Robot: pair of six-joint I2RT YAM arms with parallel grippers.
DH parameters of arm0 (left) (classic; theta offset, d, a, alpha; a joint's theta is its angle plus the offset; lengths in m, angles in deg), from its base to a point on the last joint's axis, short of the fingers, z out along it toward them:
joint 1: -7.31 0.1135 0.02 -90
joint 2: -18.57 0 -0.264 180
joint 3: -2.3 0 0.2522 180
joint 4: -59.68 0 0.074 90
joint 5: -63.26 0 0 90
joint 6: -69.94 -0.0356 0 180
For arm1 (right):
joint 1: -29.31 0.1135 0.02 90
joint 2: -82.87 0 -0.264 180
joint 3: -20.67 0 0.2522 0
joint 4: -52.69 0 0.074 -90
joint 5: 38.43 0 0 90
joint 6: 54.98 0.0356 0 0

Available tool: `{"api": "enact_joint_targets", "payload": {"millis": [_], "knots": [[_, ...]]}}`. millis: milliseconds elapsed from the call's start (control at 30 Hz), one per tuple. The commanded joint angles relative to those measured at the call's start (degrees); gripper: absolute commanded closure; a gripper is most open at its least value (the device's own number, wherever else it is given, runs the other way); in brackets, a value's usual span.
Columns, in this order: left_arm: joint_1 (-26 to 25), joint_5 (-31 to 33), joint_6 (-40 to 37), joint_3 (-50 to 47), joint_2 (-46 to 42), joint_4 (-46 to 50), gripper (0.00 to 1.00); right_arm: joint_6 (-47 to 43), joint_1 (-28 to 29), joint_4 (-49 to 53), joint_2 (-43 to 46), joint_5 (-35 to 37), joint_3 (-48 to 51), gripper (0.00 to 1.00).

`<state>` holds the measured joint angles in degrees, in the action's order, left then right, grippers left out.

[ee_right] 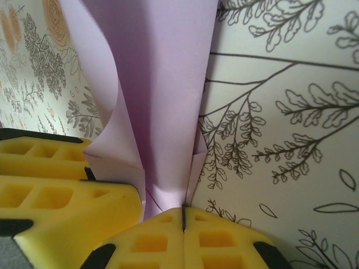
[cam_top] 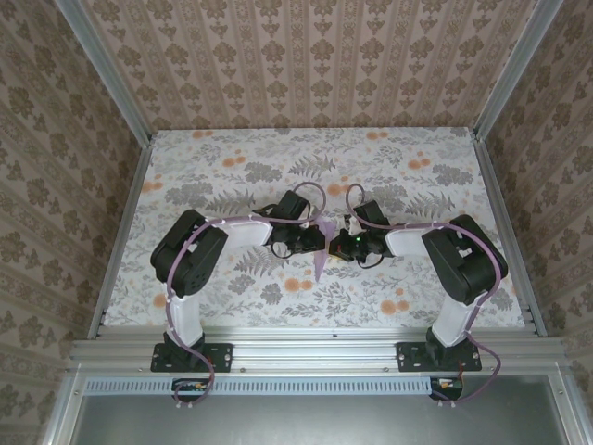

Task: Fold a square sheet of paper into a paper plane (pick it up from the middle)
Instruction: Fold the wing for the fifth time at the center of the table.

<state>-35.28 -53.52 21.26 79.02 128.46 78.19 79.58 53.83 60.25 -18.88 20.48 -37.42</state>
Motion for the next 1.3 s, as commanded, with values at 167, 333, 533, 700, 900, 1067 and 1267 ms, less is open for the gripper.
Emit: {"api": "enact_joint_targets", "payload": {"millis": [167, 333, 533, 700, 900, 1067, 1267], "knots": [[-0.74, -0.81, -1.57, 2.63, 1.77, 1.84, 0.84, -0.61, 0.45, 0.61, -2.25, 0.45, -0.50, 0.93], [-0.74, -0.56, -1.93, 2.62, 3.09, 1.90, 0.84, -0.35, 0.45, -0.15, -1.81, 0.03, -0.14, 0.94], [-0.74, -0.63, -2.47, 2.88, 3.76, 2.11, 0.83, -0.32, 0.45, -0.49, -1.26, -0.07, 0.23, 0.94], [-0.74, -1.16, -3.01, 2.98, 4.16, 2.10, 0.78, 0.26, 0.45, -1.40, -0.74, -0.41, 0.70, 0.94], [-0.71, -1.65, -3.98, 2.67, 3.74, 2.19, 0.73, 0.41, -0.03, -1.27, 1.62, -0.59, 1.17, 0.94], [-0.74, -2.54, -4.52, 2.70, 3.55, 1.93, 0.68, 0.92, -1.28, -1.76, 3.95, -1.33, 1.92, 0.94], [-0.74, -3.82, -4.41, 2.02, 3.42, -0.08, 0.65, 2.27, -3.33, -4.22, 4.81, -3.21, 3.19, 0.94]]}}
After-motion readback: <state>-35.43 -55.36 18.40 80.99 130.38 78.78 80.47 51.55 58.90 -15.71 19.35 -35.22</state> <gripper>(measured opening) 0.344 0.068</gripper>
